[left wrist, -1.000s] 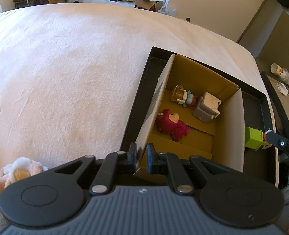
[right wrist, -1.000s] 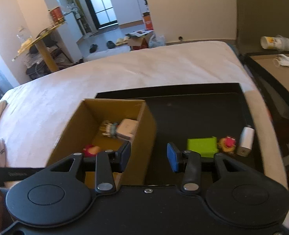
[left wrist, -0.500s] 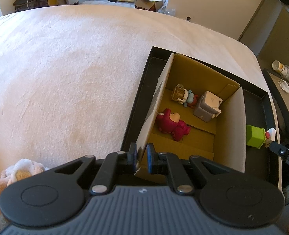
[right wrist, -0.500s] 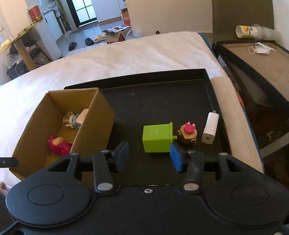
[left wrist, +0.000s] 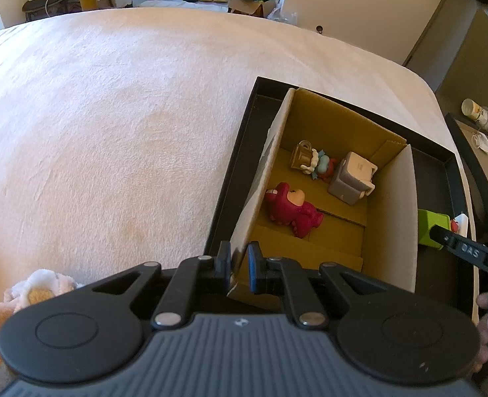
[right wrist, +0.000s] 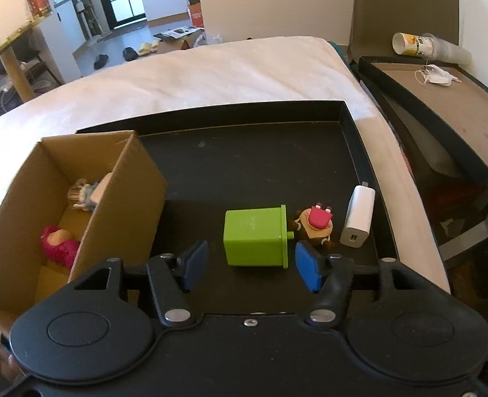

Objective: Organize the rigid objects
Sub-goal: 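Move the right gripper back over the tray to the green cube, then close the right gripper on the green cube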

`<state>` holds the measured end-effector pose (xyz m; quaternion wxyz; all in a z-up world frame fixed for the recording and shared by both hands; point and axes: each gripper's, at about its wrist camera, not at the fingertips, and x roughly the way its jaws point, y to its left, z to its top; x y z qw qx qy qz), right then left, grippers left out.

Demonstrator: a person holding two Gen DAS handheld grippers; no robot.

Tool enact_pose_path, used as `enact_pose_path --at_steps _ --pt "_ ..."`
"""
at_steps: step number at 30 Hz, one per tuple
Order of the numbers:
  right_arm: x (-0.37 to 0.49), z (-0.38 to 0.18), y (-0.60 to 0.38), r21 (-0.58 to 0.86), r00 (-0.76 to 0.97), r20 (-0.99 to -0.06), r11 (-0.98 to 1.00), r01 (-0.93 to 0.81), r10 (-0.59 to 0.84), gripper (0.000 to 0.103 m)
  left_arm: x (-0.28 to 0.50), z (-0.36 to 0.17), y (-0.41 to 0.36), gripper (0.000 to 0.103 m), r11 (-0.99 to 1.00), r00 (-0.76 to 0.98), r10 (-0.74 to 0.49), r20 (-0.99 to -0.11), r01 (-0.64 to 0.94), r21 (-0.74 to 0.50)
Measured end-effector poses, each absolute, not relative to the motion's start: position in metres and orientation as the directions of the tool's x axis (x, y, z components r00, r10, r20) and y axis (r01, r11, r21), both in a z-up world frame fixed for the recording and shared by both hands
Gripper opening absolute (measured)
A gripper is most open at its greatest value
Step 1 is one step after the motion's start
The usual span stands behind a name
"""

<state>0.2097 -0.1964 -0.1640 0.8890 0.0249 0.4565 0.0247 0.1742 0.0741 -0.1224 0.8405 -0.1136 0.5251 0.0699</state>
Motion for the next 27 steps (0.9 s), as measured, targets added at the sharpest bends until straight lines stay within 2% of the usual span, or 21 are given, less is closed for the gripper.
enact_pose_path --at_steps 11,14,15,16,27 --pt "0.229 -0.183 -0.178 -0.001 0.563 -0.826 1.000 -0.014 0.007 0.064 0.175 -0.123 0.074 0.010 0.964 0.437 -0.001 -0.899 -0.239 -0.117" --pt "0.231 -0.187 -0.176 -0.019 0.555 -0.832 1.000 -0.010 -0.010 0.060 0.175 -0.123 0.074 0.010 0.964 0.438 0.000 -0.899 -0.239 -0.116" --pt "0.230 -0.188 -0.175 -0.029 0.553 -0.833 1.000 -0.011 -0.018 0.050 0.176 -0.123 0.074 0.010 0.964 0.438 0.000 -0.899 -0.239 -0.116" --pt "0.230 -0.188 -0.175 -0.038 0.554 -0.832 0.999 -0.013 -0.025 0.049 0.176 -0.123 0.074 0.010 0.964 0.437 0.000 -0.899 -0.238 -0.116" --pt "0.212 -0.164 -0.178 0.032 0.585 -0.810 0.999 -0.035 0.047 0.048 0.175 -0.123 0.074 0.010 0.965 0.439 0.003 -0.898 -0.238 -0.113"
